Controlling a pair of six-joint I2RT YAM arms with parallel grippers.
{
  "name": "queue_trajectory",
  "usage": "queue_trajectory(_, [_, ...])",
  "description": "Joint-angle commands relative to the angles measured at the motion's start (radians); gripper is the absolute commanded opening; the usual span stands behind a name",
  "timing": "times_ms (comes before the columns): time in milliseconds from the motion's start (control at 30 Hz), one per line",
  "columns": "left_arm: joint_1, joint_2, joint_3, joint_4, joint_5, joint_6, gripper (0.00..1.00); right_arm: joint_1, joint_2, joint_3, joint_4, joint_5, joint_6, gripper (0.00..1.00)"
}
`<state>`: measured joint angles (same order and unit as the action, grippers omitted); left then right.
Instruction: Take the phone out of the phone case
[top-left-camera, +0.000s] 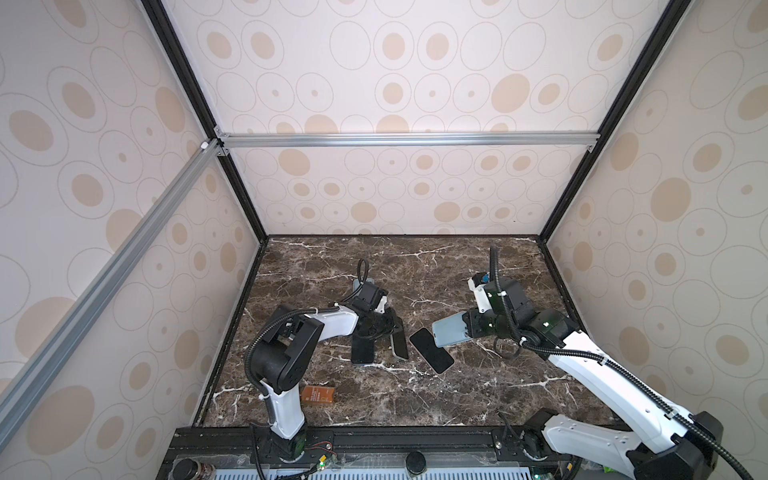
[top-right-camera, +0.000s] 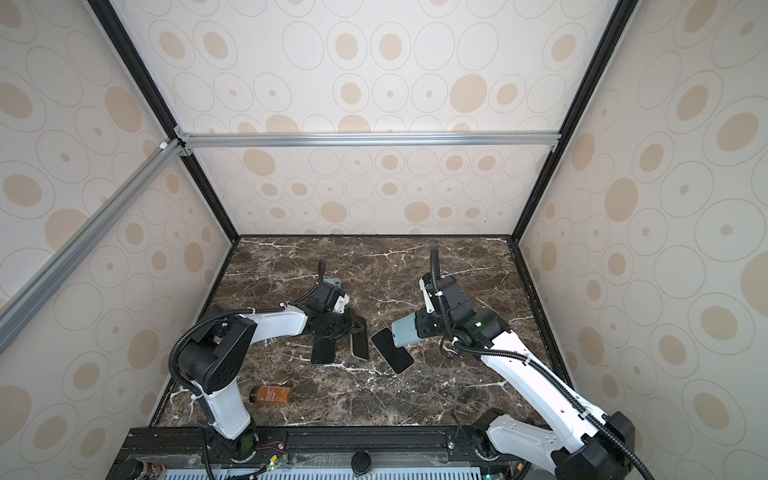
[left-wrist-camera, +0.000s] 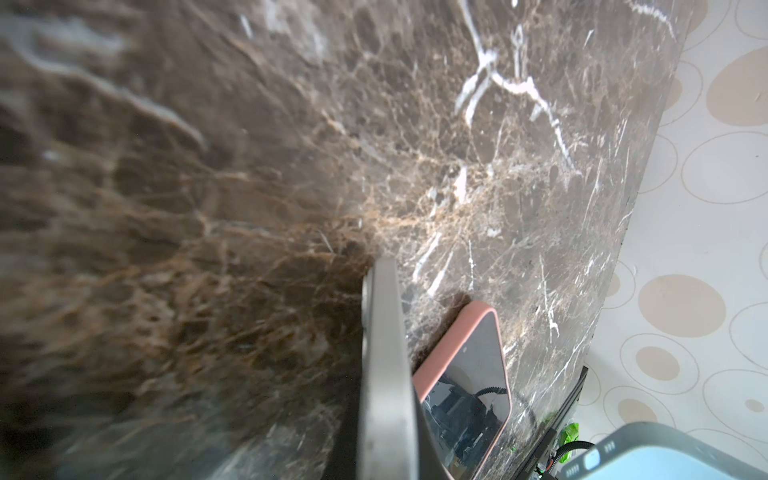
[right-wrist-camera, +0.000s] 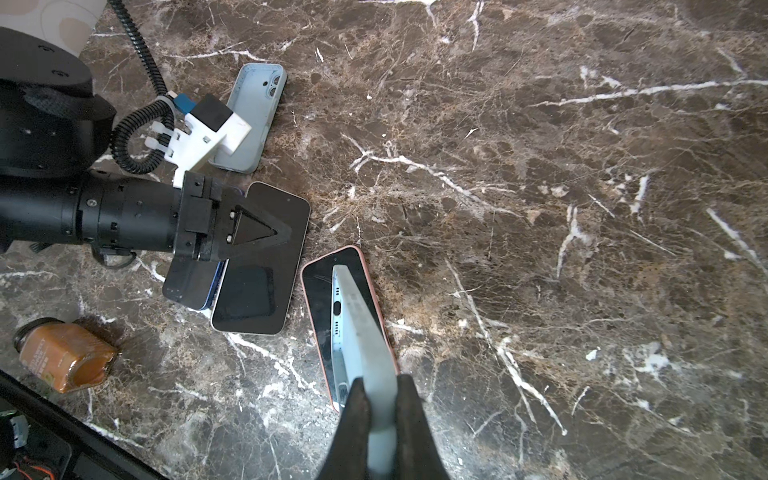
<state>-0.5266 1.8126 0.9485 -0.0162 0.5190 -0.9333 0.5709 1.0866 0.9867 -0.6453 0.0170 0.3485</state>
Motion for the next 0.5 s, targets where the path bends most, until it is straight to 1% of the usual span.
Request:
queue_trajectory(0, [0.010,-0.008,0.005,-0.009,0.024,0.024,0.06,0.000,0.031,-0.021,0.060,-0.060,0.030,0.00])
queue_trajectory(100, [0.014,-0.006,0.005,-0.026,0.019,0.038,0.07,-0.001,0.078,-0.019,0.112,-0.108,0.063,0.00])
queue_trajectory(233, [0.021,-0.012,0.005,-0.041,0.011,0.049,0.10,0.004,0.160,0.010,0.153,-0.166,0.091,0.00])
queue_trajectory(467, [0.027,-0.013,-0.004,-0.042,0.010,0.050,0.12,0.015,0.286,0.055,0.182,-0.178,0.113,0.00])
